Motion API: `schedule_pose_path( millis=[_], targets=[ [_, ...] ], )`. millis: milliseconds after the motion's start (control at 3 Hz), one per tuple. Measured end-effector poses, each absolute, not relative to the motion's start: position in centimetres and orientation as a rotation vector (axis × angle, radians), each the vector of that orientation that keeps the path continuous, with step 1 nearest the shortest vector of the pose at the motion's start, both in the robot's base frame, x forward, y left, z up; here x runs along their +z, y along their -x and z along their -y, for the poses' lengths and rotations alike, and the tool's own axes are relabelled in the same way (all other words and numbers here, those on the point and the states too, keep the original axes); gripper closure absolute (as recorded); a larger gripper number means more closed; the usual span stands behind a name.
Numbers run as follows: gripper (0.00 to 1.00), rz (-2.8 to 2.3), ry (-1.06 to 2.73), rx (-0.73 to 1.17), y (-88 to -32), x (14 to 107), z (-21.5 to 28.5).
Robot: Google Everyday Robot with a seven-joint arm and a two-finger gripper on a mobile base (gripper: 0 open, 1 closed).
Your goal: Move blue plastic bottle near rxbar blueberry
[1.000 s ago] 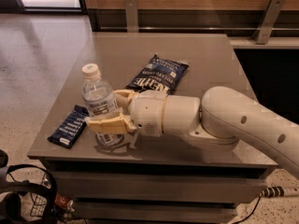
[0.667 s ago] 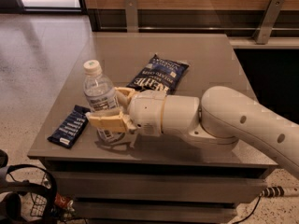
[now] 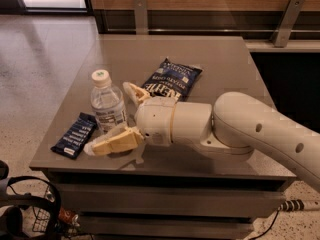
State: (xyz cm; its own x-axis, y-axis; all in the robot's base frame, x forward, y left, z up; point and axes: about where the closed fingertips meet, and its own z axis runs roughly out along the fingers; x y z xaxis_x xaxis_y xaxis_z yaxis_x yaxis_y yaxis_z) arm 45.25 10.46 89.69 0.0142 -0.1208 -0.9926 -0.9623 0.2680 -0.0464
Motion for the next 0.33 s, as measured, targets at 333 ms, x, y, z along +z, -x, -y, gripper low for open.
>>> schedule_pose_path(
  millis=[333],
  targets=[
    [0.0, -1.389, 1.101, 0.924, -45.25, 89.69, -10.46]
  ],
)
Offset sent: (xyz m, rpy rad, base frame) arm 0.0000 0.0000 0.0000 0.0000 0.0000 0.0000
